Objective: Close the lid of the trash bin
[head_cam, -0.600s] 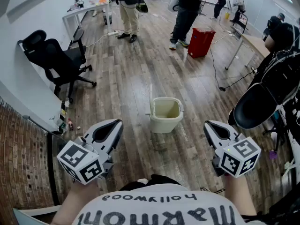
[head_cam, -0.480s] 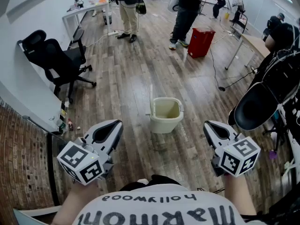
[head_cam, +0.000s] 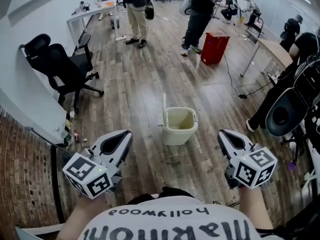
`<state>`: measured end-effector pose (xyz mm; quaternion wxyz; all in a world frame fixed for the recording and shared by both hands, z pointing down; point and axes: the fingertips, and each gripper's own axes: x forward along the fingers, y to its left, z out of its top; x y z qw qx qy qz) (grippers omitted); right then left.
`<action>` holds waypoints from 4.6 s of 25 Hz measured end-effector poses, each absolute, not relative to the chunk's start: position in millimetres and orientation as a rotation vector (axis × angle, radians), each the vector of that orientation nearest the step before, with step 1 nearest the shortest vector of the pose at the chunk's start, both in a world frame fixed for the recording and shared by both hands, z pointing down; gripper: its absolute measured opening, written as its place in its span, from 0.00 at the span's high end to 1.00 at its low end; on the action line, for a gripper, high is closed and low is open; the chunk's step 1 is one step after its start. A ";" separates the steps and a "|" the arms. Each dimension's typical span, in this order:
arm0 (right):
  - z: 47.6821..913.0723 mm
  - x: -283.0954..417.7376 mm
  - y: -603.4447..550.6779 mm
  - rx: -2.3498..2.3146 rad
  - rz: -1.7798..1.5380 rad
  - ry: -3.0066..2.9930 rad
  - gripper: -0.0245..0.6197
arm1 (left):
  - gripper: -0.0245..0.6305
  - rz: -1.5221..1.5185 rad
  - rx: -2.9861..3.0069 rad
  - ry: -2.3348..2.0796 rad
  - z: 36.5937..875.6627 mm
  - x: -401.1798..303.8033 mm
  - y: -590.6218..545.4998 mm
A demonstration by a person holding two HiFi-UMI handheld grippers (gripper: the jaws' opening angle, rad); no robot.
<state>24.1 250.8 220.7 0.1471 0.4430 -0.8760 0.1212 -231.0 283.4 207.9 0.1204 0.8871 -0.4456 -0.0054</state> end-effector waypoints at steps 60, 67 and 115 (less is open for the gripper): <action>311.7 98.1 -13.4 0.860 0.413 -2.550 0.95 | 0.95 -0.061 2.219 -1.518 287.3 -127.7 63.8; 325.6 98.1 -13.0 0.863 0.461 -2.532 0.95 | 0.95 -0.014 2.188 -1.488 304.6 -123.7 61.0; 438.0 73.8 -84.1 0.916 0.833 -2.218 0.95 | 0.95 0.648 2.101 -0.812 552.7 -127.4 -76.1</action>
